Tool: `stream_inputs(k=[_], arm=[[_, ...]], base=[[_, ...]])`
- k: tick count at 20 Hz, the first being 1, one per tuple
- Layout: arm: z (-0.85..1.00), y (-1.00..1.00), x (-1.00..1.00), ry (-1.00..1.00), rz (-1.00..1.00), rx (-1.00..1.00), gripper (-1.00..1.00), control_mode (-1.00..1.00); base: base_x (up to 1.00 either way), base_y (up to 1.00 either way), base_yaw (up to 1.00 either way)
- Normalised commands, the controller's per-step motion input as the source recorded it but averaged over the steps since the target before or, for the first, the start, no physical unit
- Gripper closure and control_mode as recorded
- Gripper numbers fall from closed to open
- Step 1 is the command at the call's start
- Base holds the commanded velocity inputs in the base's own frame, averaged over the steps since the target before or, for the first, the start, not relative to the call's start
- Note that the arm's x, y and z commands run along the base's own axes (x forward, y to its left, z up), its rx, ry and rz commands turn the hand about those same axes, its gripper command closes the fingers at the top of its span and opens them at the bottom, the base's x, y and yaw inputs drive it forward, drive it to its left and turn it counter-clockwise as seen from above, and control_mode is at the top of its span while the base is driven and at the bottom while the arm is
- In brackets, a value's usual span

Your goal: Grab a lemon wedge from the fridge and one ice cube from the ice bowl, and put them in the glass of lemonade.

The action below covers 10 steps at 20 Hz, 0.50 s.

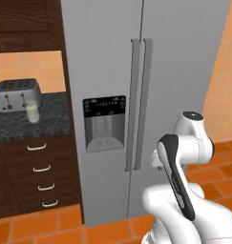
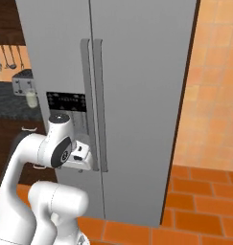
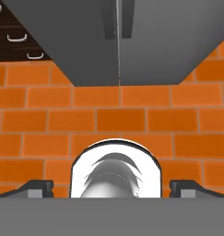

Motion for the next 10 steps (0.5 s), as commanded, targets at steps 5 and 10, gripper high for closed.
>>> stream_inputs(k=[5,10], arm=[[0.00,0.00,0.00,0.00,0.00,0.00,-1.00,1.00],[0.00,0.00,0.00,0.00,0.00,0.00,-1.00,1.00]], base=[[-0.24,0.00,0.02],[0.07,-0.14,0.01]])
